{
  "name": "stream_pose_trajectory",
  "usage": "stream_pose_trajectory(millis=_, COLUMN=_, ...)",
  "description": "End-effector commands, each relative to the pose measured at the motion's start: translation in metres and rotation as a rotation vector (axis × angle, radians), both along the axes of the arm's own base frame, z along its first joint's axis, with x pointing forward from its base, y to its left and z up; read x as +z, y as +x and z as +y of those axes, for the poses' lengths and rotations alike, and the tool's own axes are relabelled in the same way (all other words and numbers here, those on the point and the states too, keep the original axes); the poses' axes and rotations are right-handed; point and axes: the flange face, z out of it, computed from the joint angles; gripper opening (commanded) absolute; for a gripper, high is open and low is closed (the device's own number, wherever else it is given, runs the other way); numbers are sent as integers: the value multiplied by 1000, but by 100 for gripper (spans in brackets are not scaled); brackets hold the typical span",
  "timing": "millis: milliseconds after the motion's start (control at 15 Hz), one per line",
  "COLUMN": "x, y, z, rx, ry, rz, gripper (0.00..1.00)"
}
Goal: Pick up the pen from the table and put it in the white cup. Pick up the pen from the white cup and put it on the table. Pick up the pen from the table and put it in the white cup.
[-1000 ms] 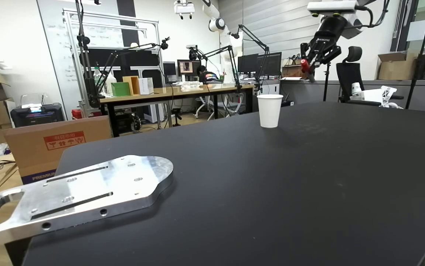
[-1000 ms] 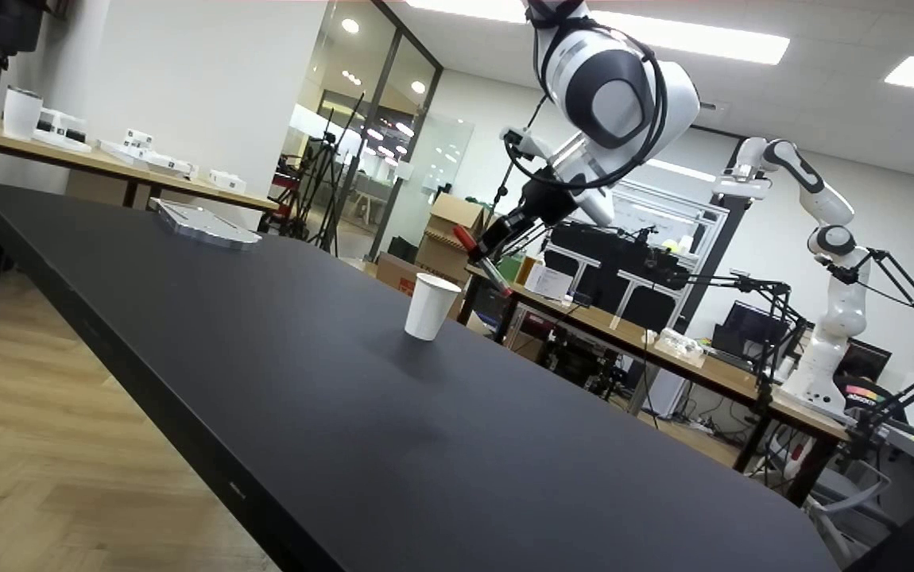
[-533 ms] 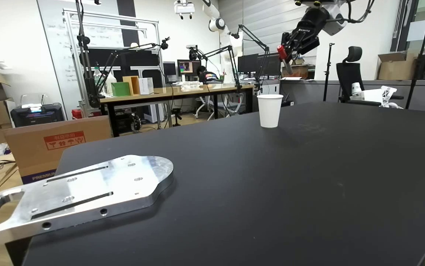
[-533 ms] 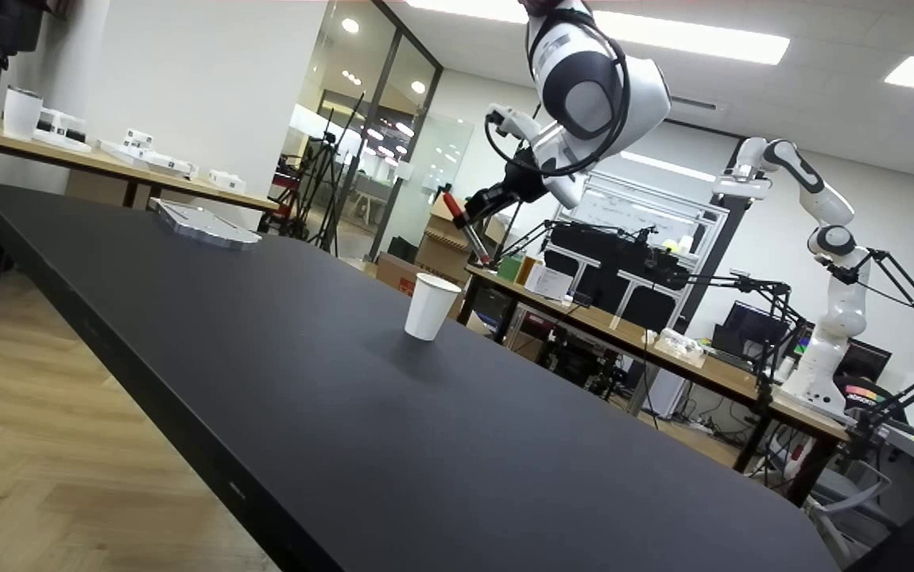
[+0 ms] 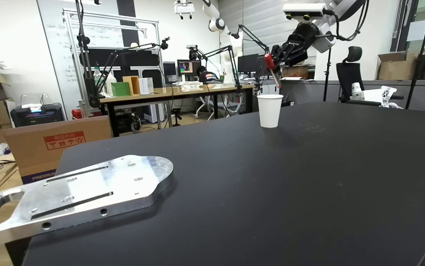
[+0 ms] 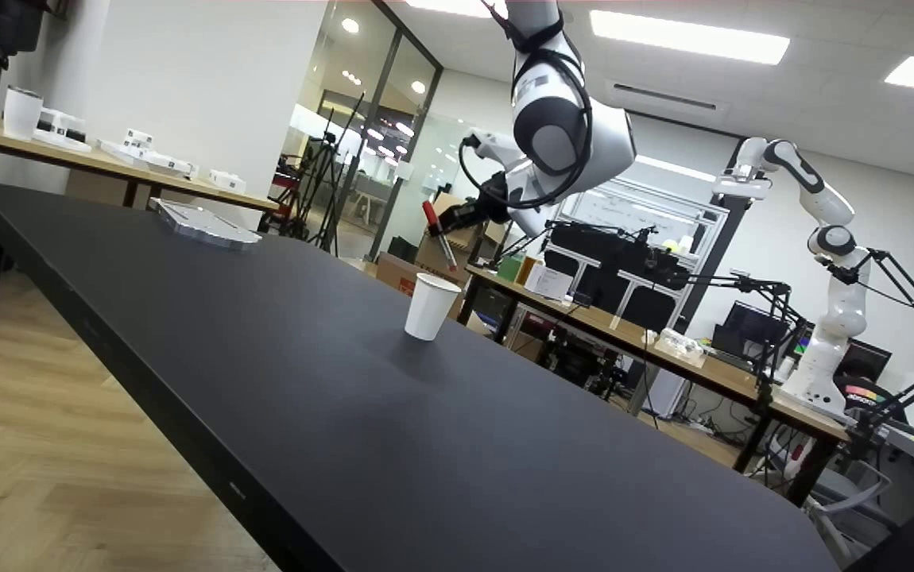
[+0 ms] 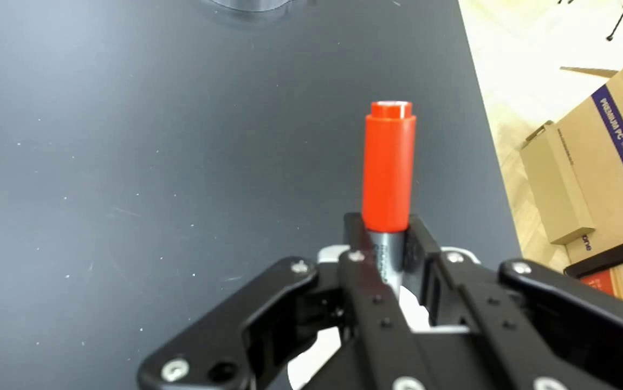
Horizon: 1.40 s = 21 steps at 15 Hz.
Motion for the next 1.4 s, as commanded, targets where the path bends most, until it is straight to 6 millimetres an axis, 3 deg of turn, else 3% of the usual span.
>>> stream_pose_trajectory(millis=0, x=-11, y=10, z=-1, rx=-22, ry=71, rz=9, gripper=5)
stream_pose_trajectory(millis=933, x=-66, y=15, z=-5, rx=-44, ry=110, rz=16, gripper=5)
stream_pose_trajectory(millis=1000, x=-68, y=15, z=-4, rx=-44, ry=109, rz=16, gripper=46)
stream_pose_trajectory(millis=1133, x=-69, y=16, z=-4, rx=-39, ry=106, rz=11, gripper=51)
stream_pose_trajectory(millis=1333, x=-61, y=18, z=-3, rx=-34, ry=104, rz=-5, gripper=71)
